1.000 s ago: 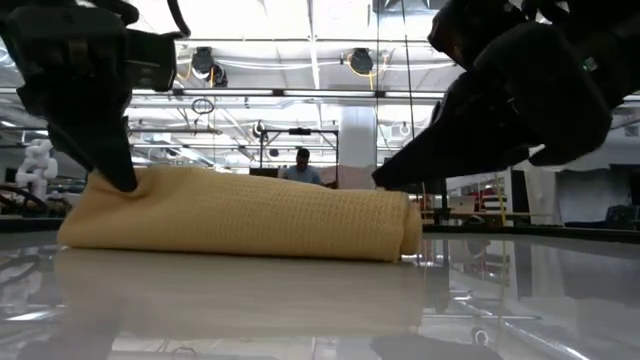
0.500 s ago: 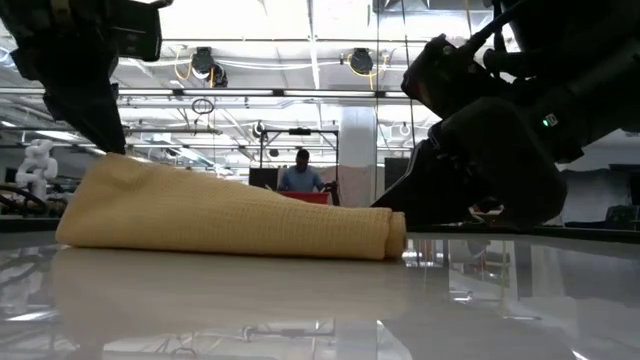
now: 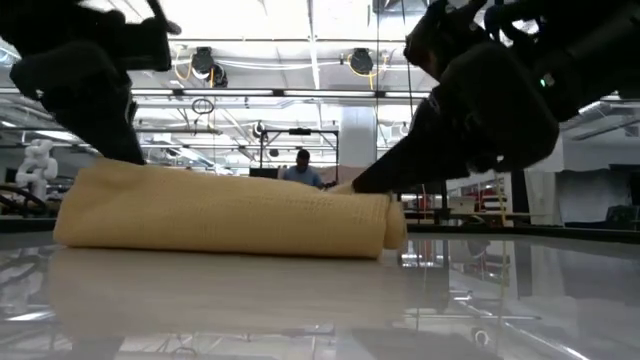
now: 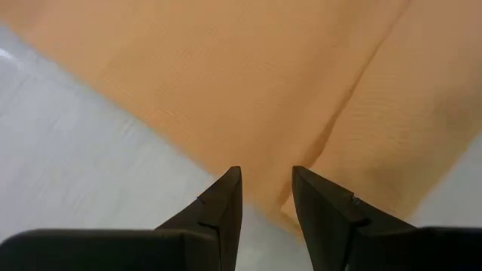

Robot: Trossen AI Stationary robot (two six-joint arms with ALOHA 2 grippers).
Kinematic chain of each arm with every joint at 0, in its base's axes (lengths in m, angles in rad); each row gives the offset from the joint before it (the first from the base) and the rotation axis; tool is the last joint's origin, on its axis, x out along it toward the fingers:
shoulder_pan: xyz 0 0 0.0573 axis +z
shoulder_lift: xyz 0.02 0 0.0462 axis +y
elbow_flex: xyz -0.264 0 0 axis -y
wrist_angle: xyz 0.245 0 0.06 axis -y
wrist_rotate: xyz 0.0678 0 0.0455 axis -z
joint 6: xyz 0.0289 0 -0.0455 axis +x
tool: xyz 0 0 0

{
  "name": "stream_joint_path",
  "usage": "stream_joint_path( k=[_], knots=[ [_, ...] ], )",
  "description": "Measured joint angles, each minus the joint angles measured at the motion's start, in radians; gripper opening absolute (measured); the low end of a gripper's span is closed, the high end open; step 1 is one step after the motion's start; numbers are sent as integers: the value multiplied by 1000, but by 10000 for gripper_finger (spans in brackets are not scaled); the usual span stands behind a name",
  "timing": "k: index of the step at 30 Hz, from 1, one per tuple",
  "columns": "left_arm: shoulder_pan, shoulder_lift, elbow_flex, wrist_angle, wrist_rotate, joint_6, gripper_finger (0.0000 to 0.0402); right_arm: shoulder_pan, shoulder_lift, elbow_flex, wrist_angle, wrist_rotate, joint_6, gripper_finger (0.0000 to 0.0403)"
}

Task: Roll towel into tight, uniform cylinder
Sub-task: Roll the yellow towel

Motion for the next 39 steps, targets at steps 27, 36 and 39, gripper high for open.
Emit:
stream_joint_path(
  k=[27,36,39],
  knots=[
    [-114,122,-36,139,-175,-59,122,-60,-18,0,-87,-31,91,23],
    [-114,139,-53,144,-161,-85,122,-52,-144,-1,-171,-7,61,77],
    [-114,139,-53,144,-167,-78,122,-48,-185,0,-166,-13,59,103]
  ],
)
